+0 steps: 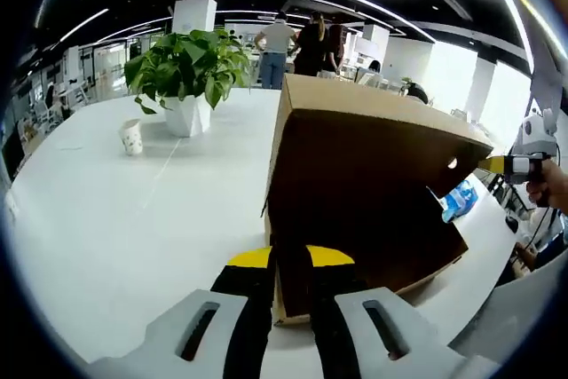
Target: Operate the shoe box by opening the lid, removing the specified soft item, and placing it in the target area until the item is outside and the box remains undamaged.
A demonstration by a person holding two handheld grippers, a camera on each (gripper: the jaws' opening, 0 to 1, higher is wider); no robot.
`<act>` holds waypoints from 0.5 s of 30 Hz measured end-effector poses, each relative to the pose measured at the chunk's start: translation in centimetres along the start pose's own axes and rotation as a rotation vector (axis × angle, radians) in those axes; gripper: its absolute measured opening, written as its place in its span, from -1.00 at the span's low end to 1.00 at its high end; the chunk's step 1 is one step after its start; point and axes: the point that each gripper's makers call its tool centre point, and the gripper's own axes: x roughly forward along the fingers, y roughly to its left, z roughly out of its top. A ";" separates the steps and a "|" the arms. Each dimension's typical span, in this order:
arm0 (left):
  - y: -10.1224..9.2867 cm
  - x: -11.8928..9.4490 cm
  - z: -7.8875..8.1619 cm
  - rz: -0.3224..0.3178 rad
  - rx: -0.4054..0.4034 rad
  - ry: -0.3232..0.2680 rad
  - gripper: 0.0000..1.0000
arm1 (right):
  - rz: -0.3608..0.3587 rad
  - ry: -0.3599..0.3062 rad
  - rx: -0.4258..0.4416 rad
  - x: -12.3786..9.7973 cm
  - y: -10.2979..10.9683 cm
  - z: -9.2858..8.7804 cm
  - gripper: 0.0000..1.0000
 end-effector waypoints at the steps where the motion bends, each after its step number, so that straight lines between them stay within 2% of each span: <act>1: -0.1 0.0 0.1 -0.003 0.004 -0.004 -0.76 | 0.000 0.000 0.001 0.0 0.0 -0.1 -0.97; 5: -0.4 -0.3 0.4 -0.007 0.039 -0.009 -0.75 | -0.001 0.003 0.000 -0.1 0.0 -0.4 -0.97; 15: -0.8 -0.3 0.8 -0.022 0.065 -0.018 -0.73 | -0.005 0.028 0.006 -0.1 -0.1 -1.9 -0.95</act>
